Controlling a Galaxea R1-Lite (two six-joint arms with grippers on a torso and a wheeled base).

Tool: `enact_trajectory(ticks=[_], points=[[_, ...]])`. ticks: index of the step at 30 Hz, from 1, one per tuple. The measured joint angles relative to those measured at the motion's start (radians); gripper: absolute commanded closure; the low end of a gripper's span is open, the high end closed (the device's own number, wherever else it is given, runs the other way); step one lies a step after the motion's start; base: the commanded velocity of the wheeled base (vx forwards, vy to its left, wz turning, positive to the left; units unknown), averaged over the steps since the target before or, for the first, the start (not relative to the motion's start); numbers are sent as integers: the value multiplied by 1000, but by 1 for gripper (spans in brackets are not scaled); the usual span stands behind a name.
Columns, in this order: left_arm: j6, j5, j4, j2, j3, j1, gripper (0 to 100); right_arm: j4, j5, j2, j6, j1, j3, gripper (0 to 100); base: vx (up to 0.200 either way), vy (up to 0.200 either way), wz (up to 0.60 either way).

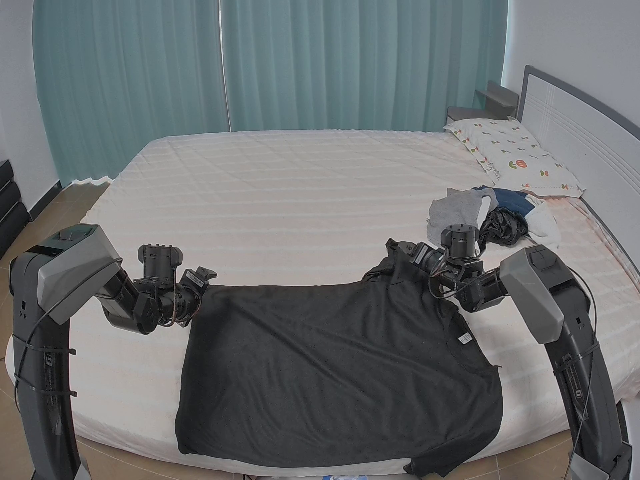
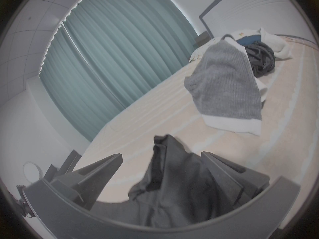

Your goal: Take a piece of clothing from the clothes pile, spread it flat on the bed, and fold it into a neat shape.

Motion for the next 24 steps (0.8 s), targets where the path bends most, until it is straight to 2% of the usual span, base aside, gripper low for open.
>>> enact_trajectory(ticks=[4, 20, 21, 24], points=[[0, 0, 0, 0, 0, 0, 0, 2, 47, -31, -19, -35, 83, 0, 0, 0, 0], [0, -1, 0, 0, -3, 0, 0, 7, 74, -33, -22, -56, 145, 0, 0, 0, 0], [0, -1, 0, 0, -4, 0, 0, 6, 74, -32, -23, -56, 146, 100, 0, 0, 0], [0, -1, 0, 0, -4, 0, 0, 6, 74, -24, -22, -54, 146, 100, 0, 0, 0]])
